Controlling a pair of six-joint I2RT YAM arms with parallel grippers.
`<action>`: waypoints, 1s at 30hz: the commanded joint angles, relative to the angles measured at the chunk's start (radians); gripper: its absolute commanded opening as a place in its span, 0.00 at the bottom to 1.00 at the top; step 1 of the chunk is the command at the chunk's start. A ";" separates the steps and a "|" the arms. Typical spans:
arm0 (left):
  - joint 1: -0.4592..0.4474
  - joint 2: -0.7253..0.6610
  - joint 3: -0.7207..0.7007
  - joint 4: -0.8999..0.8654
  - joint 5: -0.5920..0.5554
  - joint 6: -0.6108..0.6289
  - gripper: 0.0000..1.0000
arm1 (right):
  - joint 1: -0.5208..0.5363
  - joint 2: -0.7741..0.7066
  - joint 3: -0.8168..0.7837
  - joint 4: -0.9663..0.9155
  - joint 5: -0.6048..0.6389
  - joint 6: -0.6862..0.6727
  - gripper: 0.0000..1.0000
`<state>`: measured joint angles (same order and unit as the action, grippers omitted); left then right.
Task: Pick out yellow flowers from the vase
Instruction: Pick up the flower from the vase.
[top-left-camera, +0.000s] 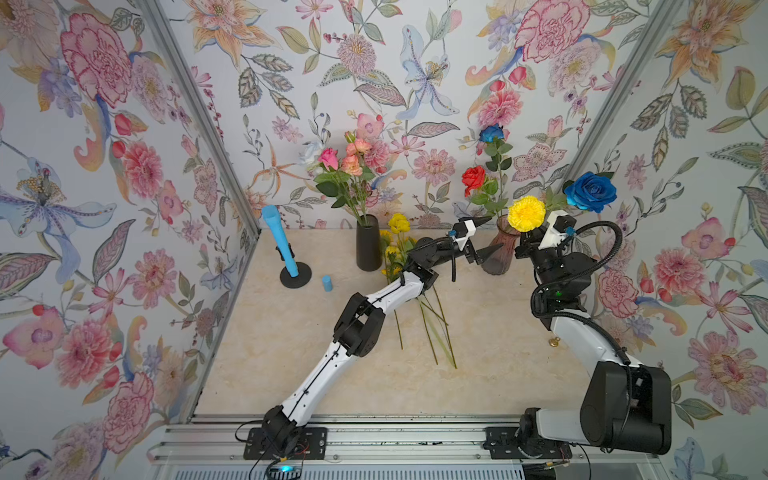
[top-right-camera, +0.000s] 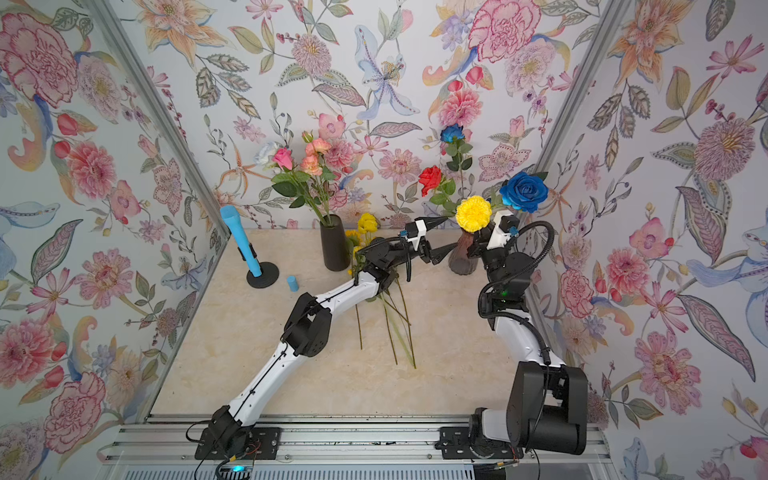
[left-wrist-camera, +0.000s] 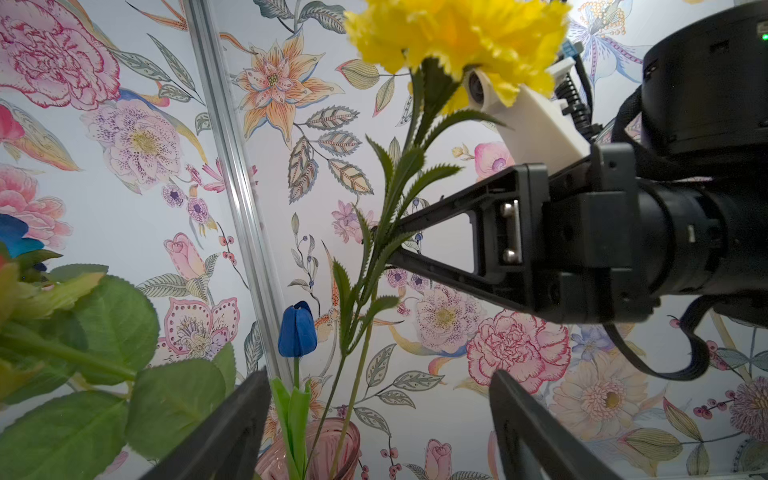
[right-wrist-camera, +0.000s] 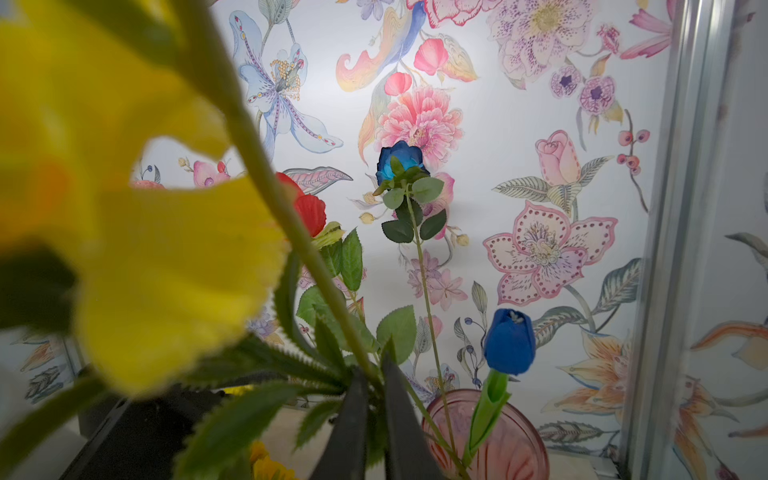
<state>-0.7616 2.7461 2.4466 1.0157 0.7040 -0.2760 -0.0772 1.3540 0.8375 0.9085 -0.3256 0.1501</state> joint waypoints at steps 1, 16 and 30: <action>-0.017 -0.015 0.003 0.044 -0.005 0.015 0.83 | 0.006 -0.021 0.019 -0.001 0.003 -0.017 0.10; -0.019 -0.026 0.024 0.117 -0.047 -0.011 0.79 | 0.044 0.020 0.052 -0.050 -0.025 -0.042 0.11; -0.020 -0.042 0.052 0.171 -0.108 -0.034 0.73 | 0.060 -0.008 0.036 -0.066 -0.024 -0.084 0.11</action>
<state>-0.7731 2.7457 2.4687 1.1294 0.6197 -0.2951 -0.0273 1.3632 0.8631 0.8368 -0.3374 0.0872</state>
